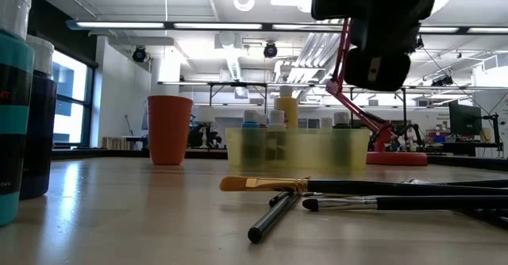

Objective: Pick & Place Paint Supplies
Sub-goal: Put the orange paintbrush into the orange cup

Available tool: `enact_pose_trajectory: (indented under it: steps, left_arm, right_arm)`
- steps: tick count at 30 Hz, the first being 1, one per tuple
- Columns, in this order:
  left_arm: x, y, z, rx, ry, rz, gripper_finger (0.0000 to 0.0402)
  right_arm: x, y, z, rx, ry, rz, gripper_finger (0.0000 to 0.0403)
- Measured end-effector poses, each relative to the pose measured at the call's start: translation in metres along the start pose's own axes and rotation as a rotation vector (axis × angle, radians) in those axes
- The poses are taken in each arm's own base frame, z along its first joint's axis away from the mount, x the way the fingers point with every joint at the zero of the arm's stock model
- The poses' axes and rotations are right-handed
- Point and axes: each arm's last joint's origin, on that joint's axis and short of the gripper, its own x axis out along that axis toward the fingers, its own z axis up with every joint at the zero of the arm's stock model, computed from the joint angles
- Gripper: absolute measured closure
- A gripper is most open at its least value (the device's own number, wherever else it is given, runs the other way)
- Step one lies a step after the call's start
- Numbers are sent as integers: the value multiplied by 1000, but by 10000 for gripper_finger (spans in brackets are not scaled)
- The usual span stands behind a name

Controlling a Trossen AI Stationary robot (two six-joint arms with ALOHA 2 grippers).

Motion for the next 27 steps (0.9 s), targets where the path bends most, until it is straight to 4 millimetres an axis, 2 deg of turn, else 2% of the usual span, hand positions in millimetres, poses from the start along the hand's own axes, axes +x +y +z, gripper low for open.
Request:
enact_pose_trajectory:
  steps: [8, 10, 14, 21, 27]
  left_arm:
    - [0, 0, 1, 1, -25, 17, 400]
    - [0, 0, 1, 2, -31, 23, 400]
    - [0, 1, 1, 5, -34, 30, 400]
    - [0, 1, 1, 12, -30, 35, 400]
    - [0, 2, 0, 17, -26, 37, 400]
  right_arm:
    - [0, 4, 3, -30, -15, 58, 400]
    - [0, 6, 4, 2, -50, 20, 400]
    - [-1, 26, 2, -62, -113, -59, 400]
    - [-10, 59, -1, -90, -124, -143, 400]
    - [-8, 74, -11, -111, -161, -186, 400]
